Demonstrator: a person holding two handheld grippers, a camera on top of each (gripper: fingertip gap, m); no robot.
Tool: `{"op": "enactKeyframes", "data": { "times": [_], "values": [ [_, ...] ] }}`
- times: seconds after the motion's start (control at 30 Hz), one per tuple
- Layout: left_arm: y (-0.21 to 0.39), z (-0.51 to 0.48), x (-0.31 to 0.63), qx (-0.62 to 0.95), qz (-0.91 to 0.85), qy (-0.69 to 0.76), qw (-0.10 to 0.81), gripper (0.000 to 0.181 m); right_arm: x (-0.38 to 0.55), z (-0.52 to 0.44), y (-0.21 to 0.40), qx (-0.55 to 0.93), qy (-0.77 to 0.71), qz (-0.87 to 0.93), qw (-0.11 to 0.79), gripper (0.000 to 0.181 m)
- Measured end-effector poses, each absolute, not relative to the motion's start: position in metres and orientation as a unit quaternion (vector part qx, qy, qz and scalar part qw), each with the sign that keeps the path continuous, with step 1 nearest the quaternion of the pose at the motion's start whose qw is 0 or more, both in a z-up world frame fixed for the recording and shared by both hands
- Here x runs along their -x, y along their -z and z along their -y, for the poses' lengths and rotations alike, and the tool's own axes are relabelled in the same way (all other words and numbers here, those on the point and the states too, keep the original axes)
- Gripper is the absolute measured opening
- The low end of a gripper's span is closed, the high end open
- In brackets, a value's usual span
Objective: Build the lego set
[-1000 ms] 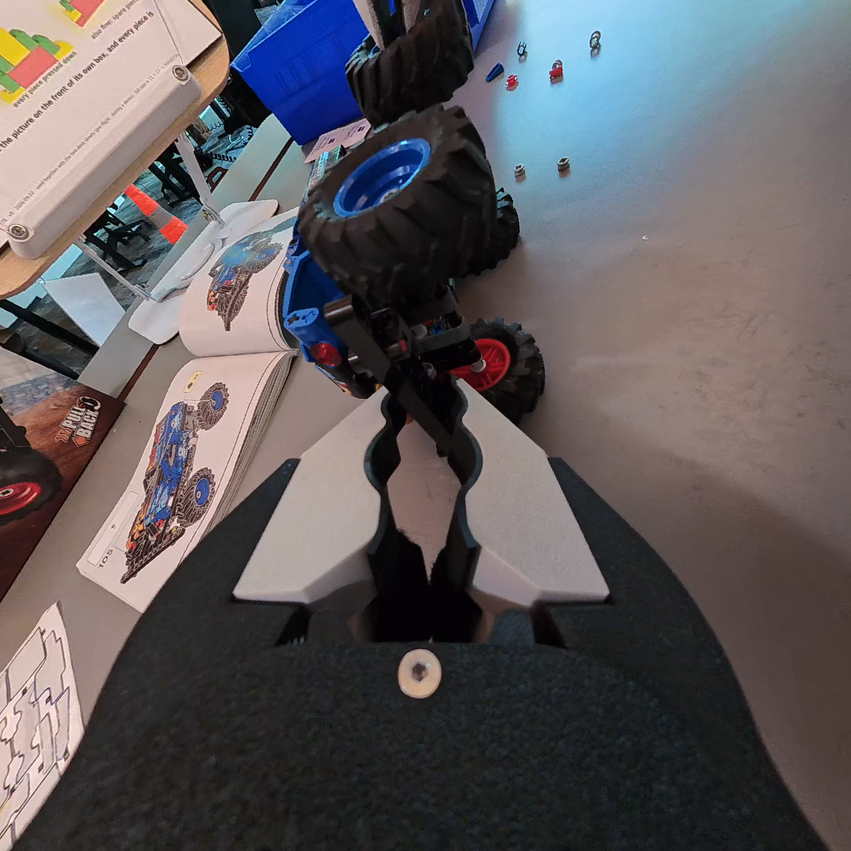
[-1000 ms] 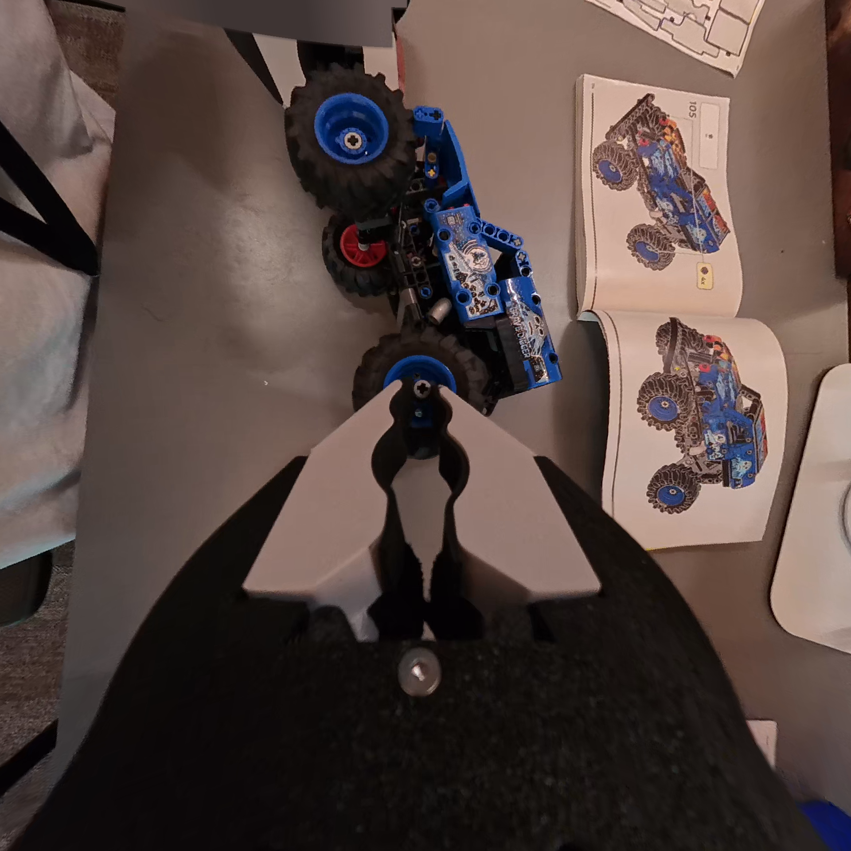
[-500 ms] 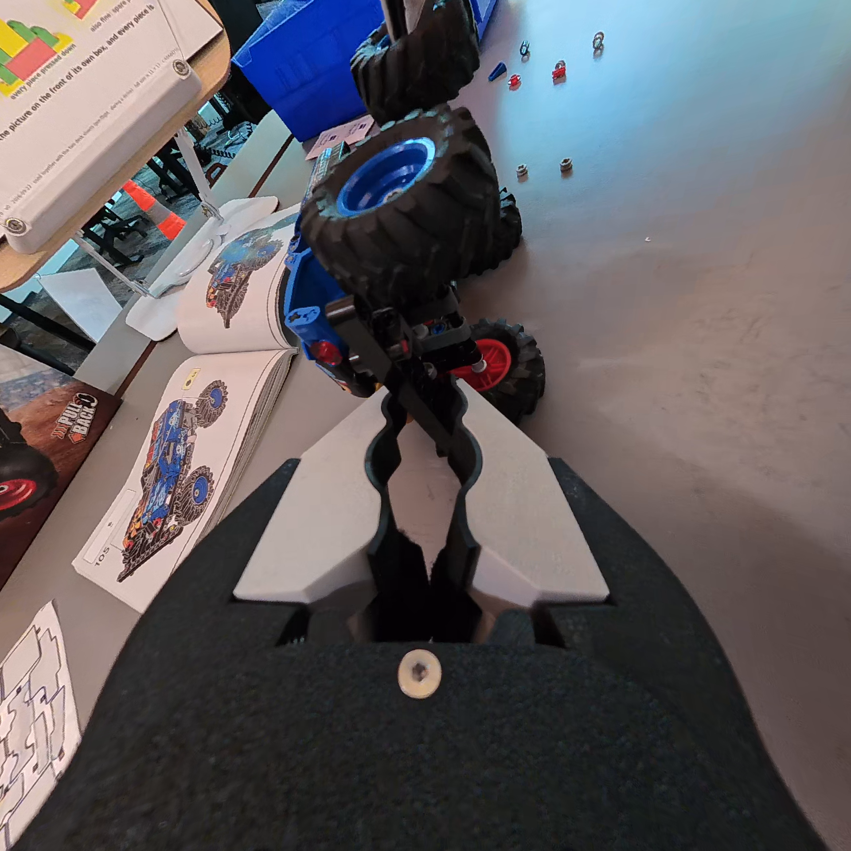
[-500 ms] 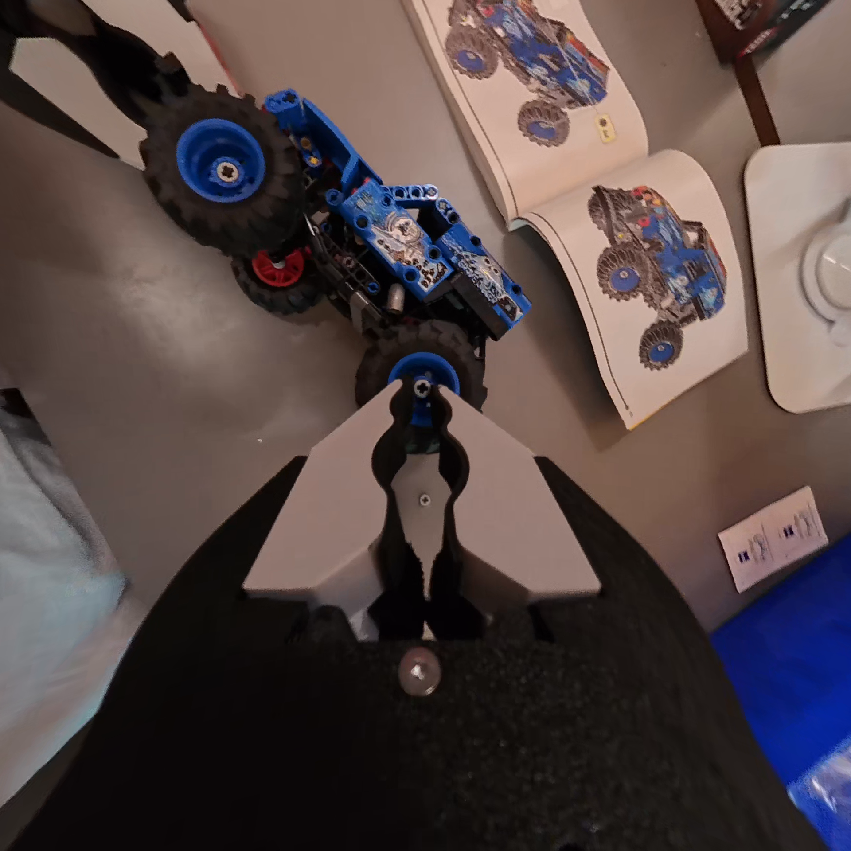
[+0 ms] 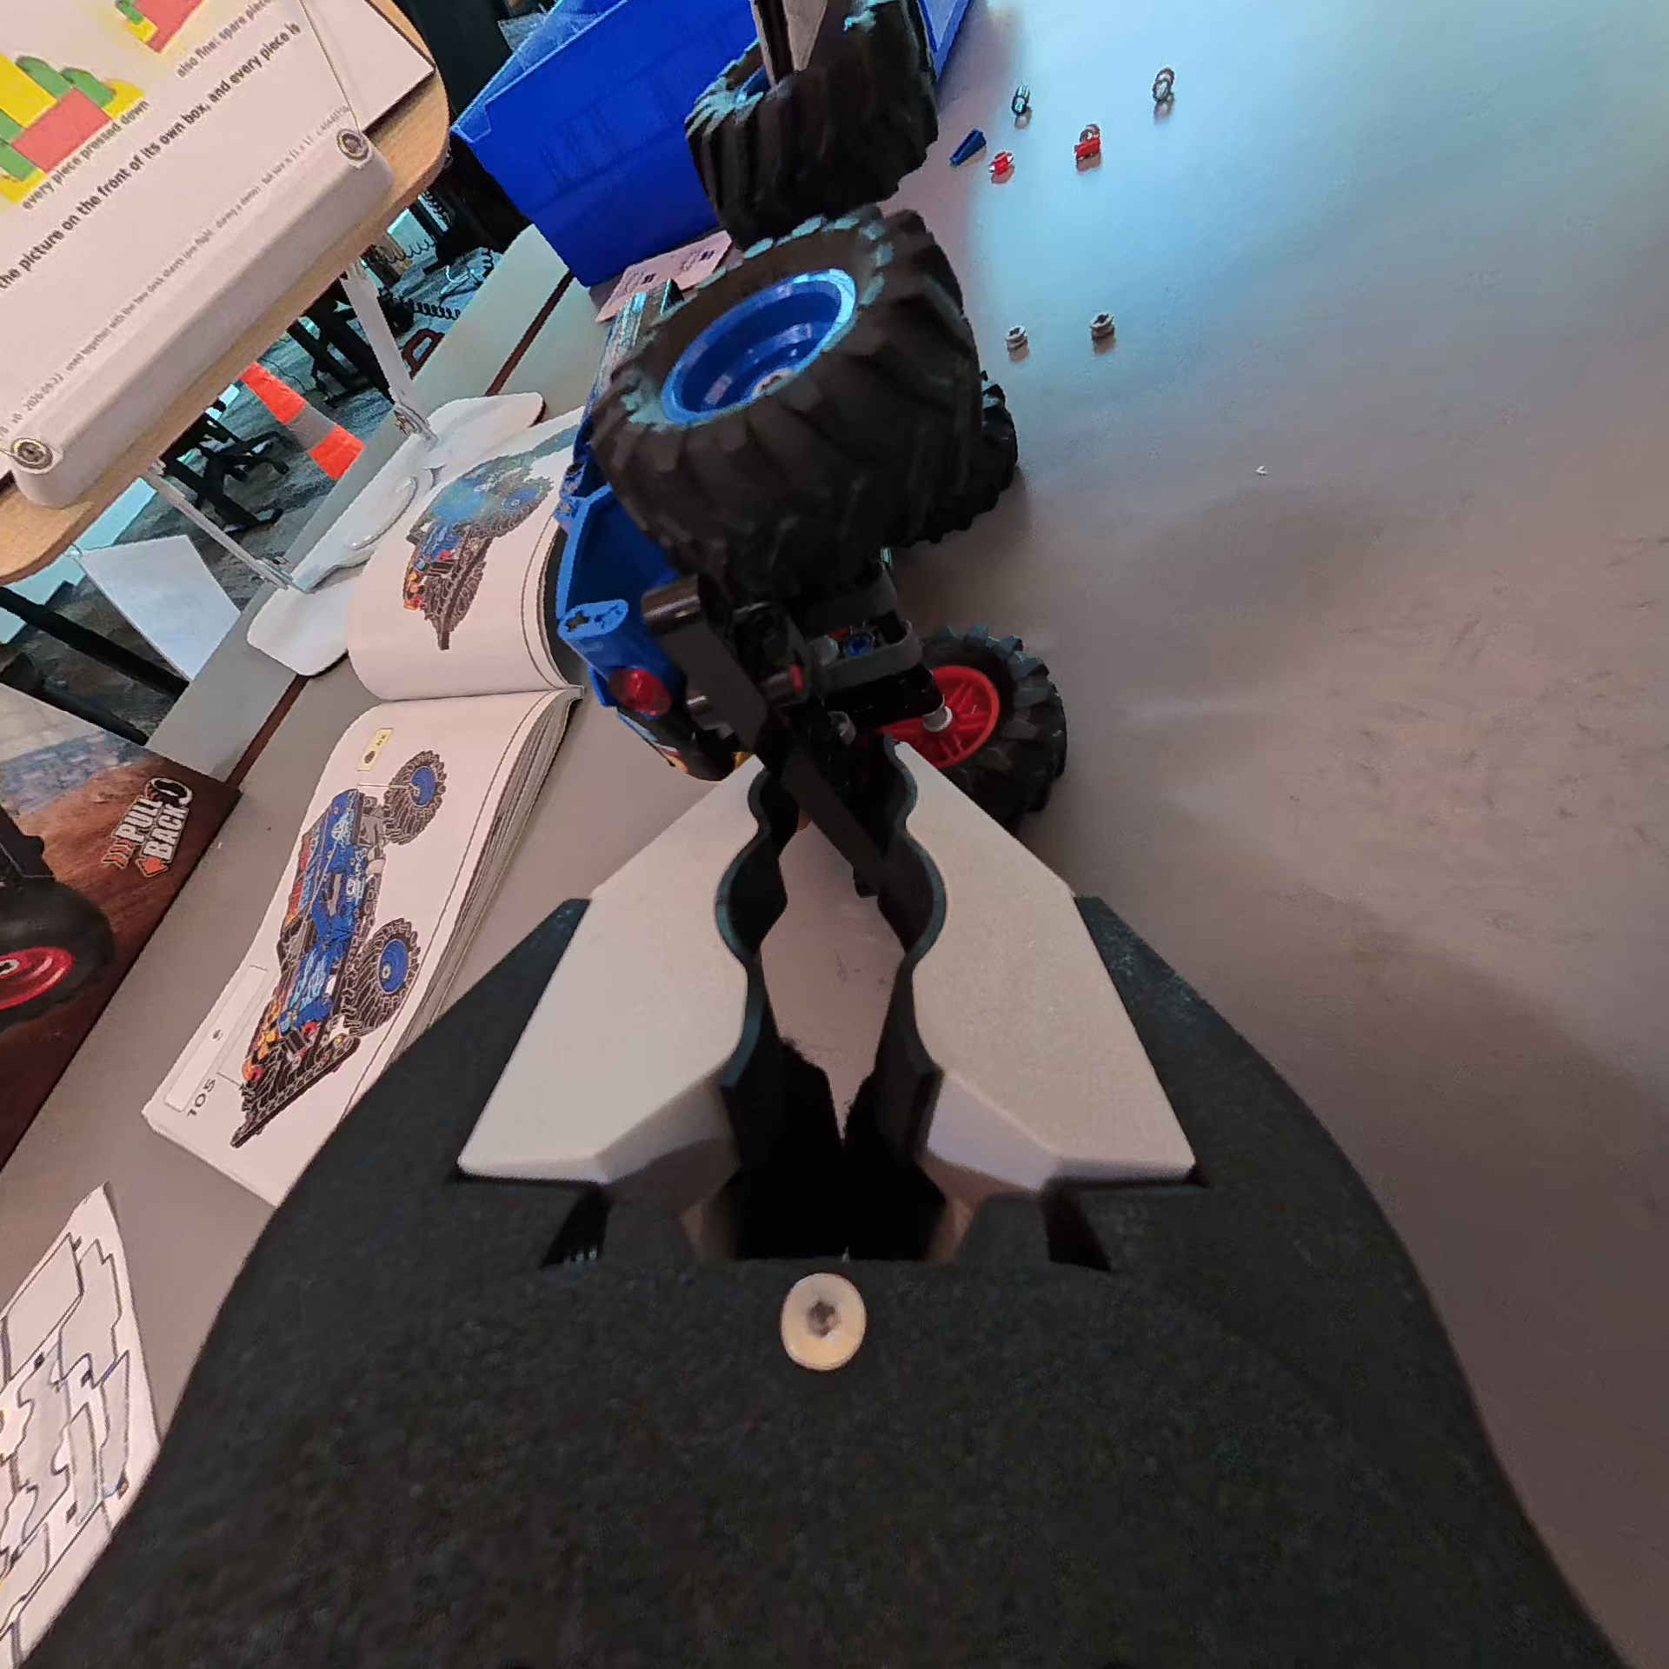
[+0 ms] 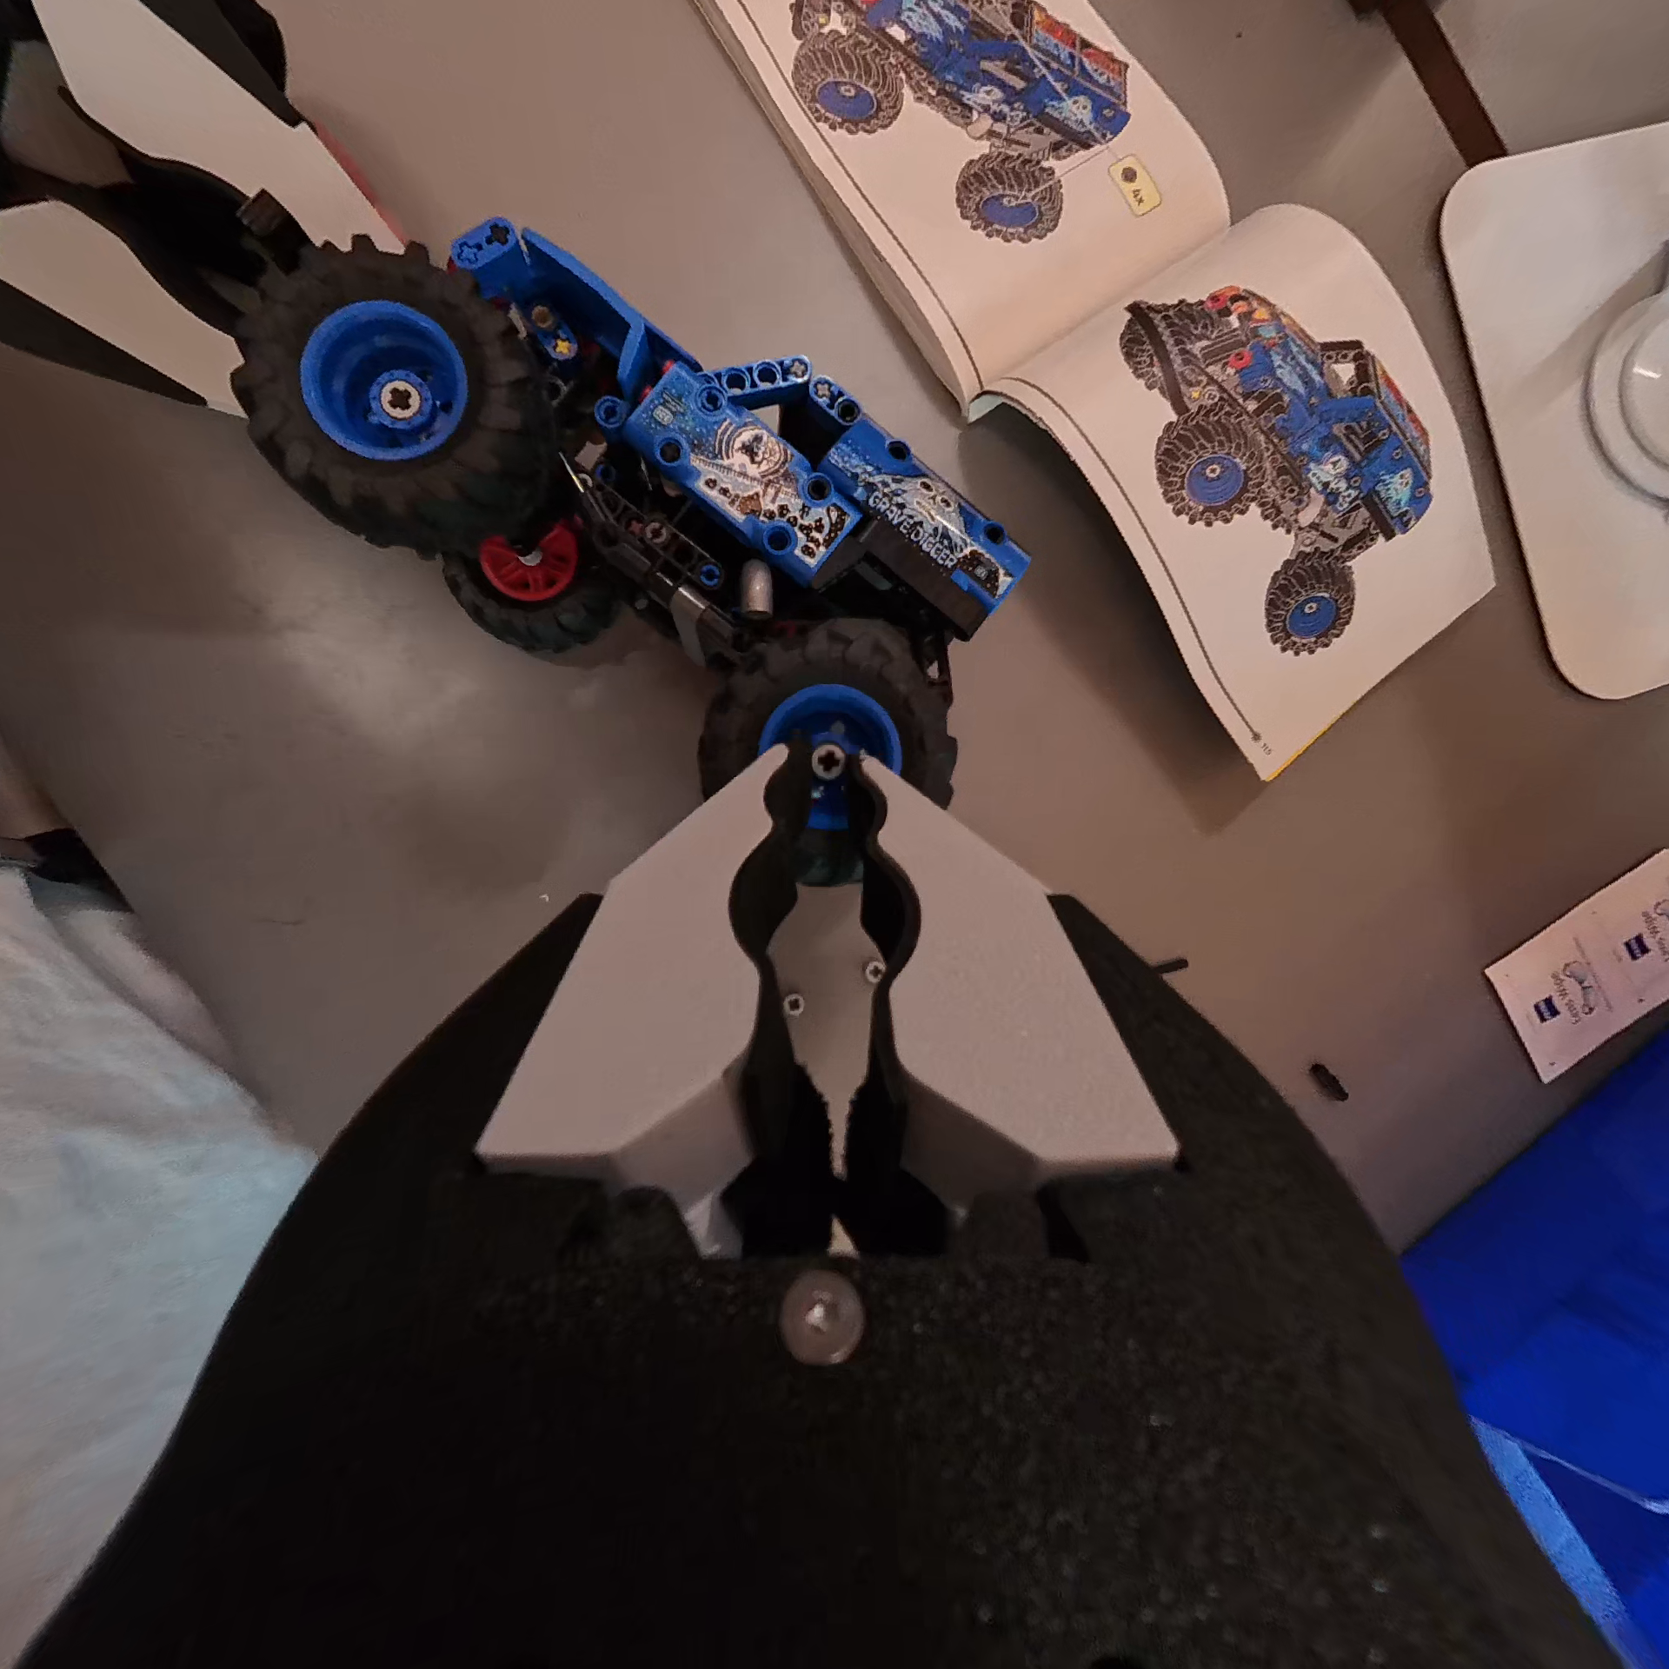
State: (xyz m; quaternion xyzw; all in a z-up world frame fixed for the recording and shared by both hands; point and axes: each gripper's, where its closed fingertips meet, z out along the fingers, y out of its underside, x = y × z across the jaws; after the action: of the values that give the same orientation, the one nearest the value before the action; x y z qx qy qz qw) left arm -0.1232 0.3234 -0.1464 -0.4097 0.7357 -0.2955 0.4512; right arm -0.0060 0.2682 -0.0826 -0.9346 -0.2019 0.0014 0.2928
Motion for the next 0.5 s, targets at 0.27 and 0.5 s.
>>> {"op": "enactKeyframes", "data": {
  "times": [0.27,0.5],
  "values": [
    [0.1464,-0.3232,0.1232,0.409,-0.736,0.296,0.451,0.014,0.0051,-0.2677,0.0825,0.935,-0.005,0.201,0.291,0.006],
    [0.1465,-0.3232,0.1233,0.409,-0.736,0.296,0.45,0.014,0.0058,-0.2704,0.0823,0.932,0.0,0.21,0.297,0.007]
  ]
}}
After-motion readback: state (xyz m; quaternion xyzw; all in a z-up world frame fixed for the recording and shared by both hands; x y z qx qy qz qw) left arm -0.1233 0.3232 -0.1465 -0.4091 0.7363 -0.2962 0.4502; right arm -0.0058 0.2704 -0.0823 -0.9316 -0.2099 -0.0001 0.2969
